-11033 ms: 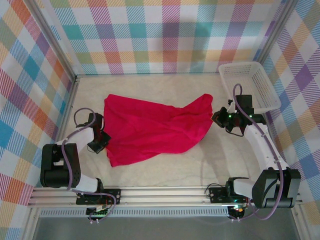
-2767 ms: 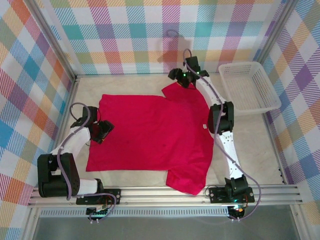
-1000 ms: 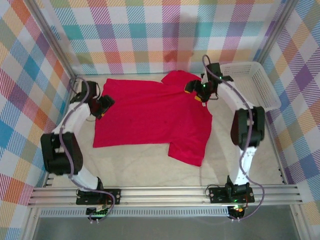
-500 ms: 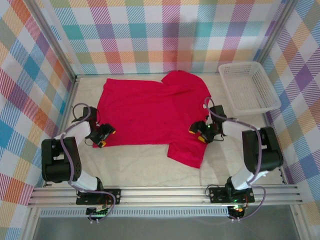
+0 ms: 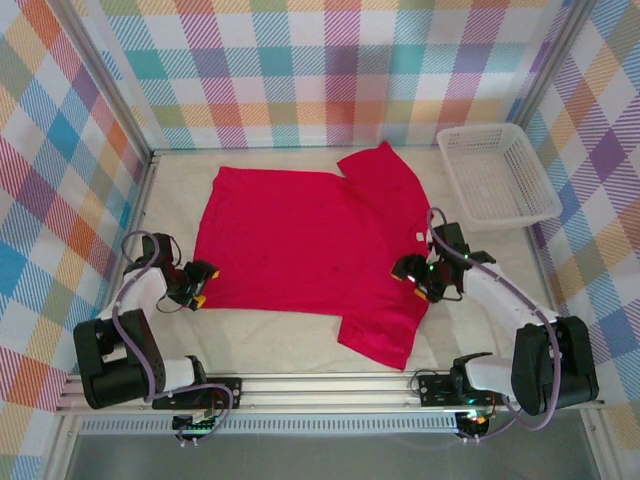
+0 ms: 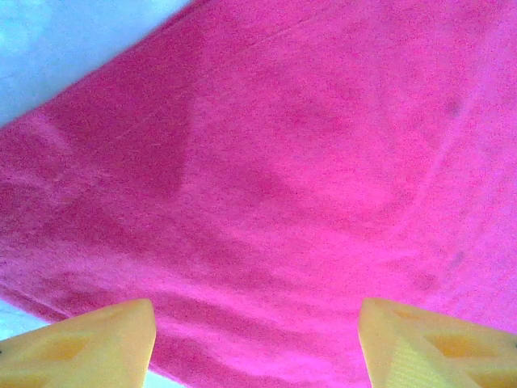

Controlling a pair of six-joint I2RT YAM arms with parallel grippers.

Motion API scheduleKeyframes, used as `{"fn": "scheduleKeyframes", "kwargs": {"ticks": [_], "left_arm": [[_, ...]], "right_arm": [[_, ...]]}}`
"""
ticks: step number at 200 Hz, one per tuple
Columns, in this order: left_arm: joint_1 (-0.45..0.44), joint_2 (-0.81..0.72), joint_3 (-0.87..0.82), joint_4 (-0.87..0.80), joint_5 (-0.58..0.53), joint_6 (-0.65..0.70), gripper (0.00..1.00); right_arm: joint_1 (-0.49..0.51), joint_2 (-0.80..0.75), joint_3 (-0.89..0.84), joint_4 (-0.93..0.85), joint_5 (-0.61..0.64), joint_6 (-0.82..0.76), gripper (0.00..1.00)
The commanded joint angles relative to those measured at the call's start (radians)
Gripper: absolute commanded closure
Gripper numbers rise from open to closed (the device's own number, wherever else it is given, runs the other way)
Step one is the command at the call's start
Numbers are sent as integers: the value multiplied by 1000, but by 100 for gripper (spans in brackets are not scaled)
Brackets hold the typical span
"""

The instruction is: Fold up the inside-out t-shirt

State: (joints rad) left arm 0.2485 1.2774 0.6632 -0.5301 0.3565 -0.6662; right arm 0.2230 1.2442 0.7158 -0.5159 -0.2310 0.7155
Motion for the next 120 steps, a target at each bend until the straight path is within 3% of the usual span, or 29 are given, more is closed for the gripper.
{"fn": "scheduleKeyframes", "kwargs": {"ticks": [1,36,84,120], "left_arm": [[-64,-50,77,-25,-40,-12,32],[-152,62,199,-15,-65,10,31],[-142,318,360,5,-93,17,32],[-72,415,328,44,-100,-12,32]], "right_arm": [[-1,45,97,-32,53,-82,24],[-5,296,240,-40,53,-144,23],[-47,556,472,-75,102,-168,22],[-89,711,608,-134,164,-188,21]]}}
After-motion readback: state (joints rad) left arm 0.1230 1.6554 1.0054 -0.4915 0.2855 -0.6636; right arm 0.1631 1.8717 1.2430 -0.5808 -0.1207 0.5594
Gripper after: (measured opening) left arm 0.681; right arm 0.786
